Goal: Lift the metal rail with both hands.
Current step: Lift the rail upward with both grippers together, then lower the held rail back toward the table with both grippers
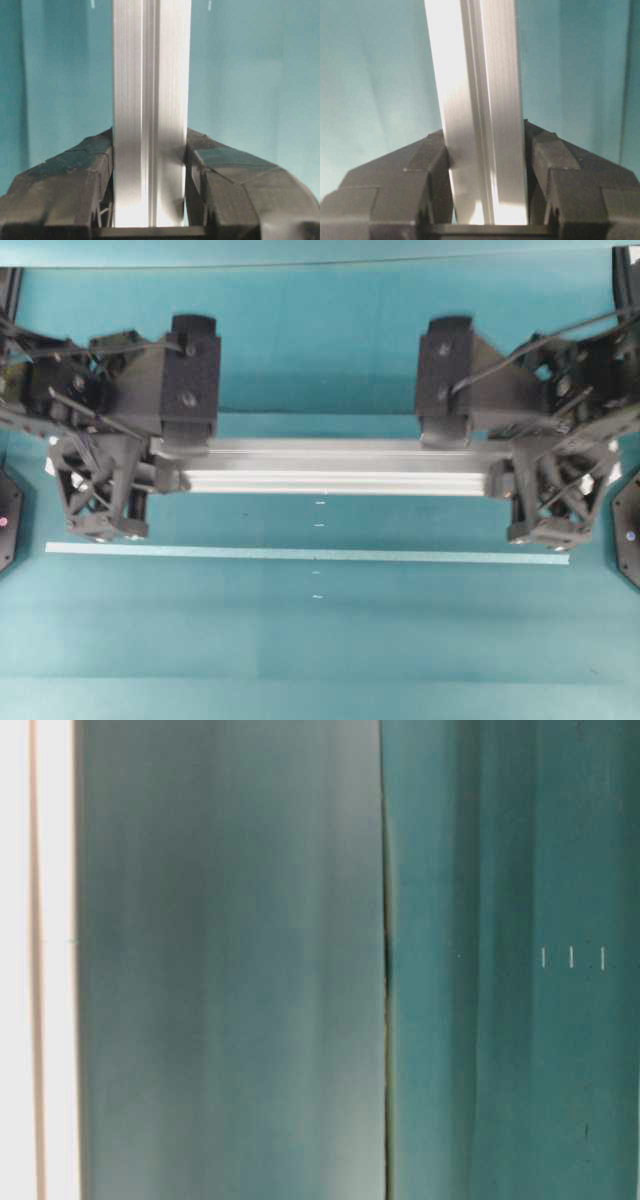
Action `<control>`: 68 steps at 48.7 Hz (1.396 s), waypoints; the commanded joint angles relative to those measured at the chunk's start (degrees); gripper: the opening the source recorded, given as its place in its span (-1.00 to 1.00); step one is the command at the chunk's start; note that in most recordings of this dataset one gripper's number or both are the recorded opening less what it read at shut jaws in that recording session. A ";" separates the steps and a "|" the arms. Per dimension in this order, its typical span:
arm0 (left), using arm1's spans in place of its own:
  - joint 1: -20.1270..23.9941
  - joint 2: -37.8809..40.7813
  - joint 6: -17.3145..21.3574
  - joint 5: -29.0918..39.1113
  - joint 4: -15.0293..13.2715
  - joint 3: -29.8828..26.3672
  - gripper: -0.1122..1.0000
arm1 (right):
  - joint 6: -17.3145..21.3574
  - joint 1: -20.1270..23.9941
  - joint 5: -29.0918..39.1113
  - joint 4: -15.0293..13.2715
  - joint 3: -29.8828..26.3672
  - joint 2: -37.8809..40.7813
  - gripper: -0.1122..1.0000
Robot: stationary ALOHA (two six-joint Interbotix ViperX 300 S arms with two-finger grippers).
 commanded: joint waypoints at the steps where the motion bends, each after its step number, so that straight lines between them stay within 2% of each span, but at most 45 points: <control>1: -0.18 0.18 -0.26 3.25 0.09 -5.01 -0.29 | 2.55 -0.53 1.14 0.18 -4.83 -0.09 -0.13; 8: -0.18 1.93 -0.44 7.38 0.09 -11.07 -0.29 | 3.34 -0.18 3.34 0.44 -8.79 0.35 -0.13; 17: -0.18 3.34 -0.44 7.65 0.09 -16.44 -0.28 | 3.25 -0.18 3.87 0.44 -9.32 0.35 -0.13; 44: -0.18 3.52 -0.44 7.73 0.09 -16.96 -0.29 | 3.25 -0.26 3.78 0.53 -9.14 0.35 -0.13; 49: -0.18 3.96 -0.62 7.56 0.09 -16.44 -0.29 | 2.90 -0.26 3.60 0.53 -8.53 0.35 -0.13; 55: -0.18 4.75 -0.70 7.38 0.09 -13.27 -0.29 | 2.55 -0.26 2.64 0.53 -6.06 0.53 -0.13; 68: 0.44 5.19 -0.70 3.60 0.09 -3.52 -0.29 | 1.85 0.09 -2.37 0.44 4.75 0.70 -0.13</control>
